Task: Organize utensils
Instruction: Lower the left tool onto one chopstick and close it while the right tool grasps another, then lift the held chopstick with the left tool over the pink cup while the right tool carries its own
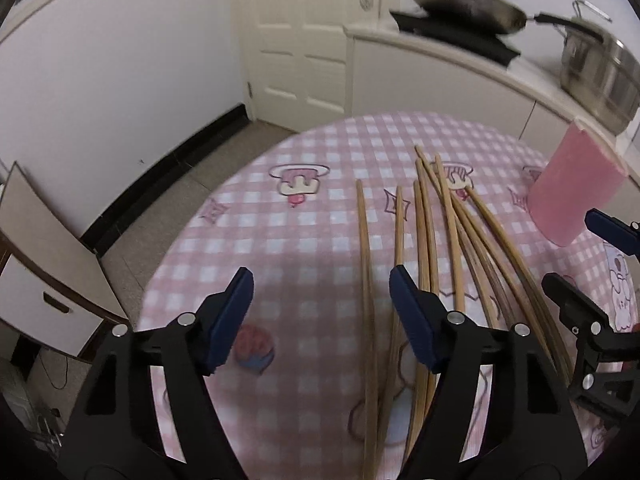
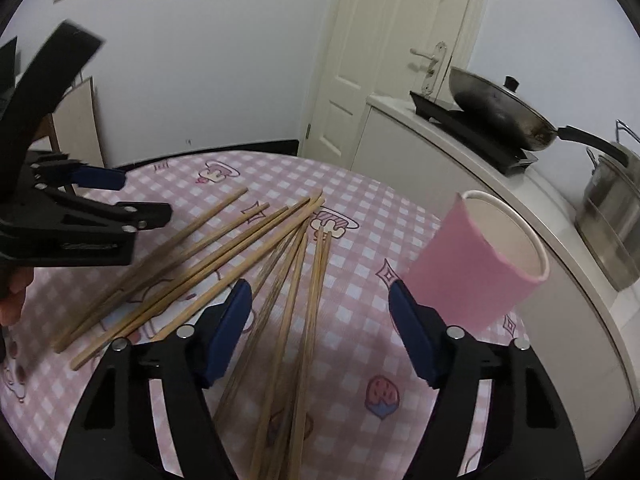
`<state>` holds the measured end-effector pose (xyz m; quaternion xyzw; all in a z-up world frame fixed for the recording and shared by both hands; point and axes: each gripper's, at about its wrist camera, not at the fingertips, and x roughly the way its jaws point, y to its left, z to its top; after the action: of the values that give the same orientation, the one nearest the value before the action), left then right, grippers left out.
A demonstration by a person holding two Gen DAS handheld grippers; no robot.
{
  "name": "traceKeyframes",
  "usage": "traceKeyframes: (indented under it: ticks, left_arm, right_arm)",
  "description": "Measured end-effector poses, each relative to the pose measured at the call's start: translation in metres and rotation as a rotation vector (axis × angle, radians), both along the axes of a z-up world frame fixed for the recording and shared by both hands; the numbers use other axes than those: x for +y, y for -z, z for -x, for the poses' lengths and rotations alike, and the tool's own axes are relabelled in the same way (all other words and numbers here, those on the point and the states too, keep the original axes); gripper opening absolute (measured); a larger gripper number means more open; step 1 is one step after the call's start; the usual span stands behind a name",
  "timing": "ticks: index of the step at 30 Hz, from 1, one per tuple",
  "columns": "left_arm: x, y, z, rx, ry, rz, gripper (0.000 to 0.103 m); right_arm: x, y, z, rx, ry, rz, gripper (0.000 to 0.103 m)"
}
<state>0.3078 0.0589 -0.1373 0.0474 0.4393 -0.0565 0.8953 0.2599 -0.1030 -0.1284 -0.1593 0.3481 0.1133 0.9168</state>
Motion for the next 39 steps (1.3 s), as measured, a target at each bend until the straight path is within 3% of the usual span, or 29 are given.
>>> traceKeyframes:
  ticks: [4,15,17,19,25,28,35,39]
  left_arm:
    - [-0.003,0.010,-0.021,0.052,-0.003,-0.027,0.061]
    - [-0.011,0.024,-0.056,0.123,0.012,-0.052,0.058]
    - [-0.010,0.024,-0.058,0.129,0.013,-0.026,0.053]
    - [-0.009,0.024,-0.061,0.133,0.014,-0.012,0.041]
    - [-0.010,0.023,-0.066,0.139,0.027,-0.007,0.027]
    - [-0.012,0.023,-0.069,0.131,0.012,-0.003,0.008]
    - [0.001,0.017,-0.065,0.104,-0.021,0.039,0.006]
    - [0.009,0.005,-0.062,0.068,-0.032,0.073,0.006]
  right_arm:
    - [-0.002,0.006,-0.017,0.038,0.001,0.020,0.061]
    - [0.005,0.020,-0.050,0.081,0.004,0.087,0.056]
    - [0.004,0.022,-0.053,0.095,-0.002,0.084,0.051]
    - [0.003,0.024,-0.057,0.110,-0.005,0.074,0.045]
    - [0.004,0.022,-0.067,0.153,-0.019,0.022,0.042]
    - [0.004,0.018,-0.077,0.183,-0.018,-0.033,0.042]
    - [0.012,0.018,-0.105,0.220,0.037,-0.035,0.038]
    - [0.007,0.018,-0.125,0.278,0.063,-0.117,0.035]
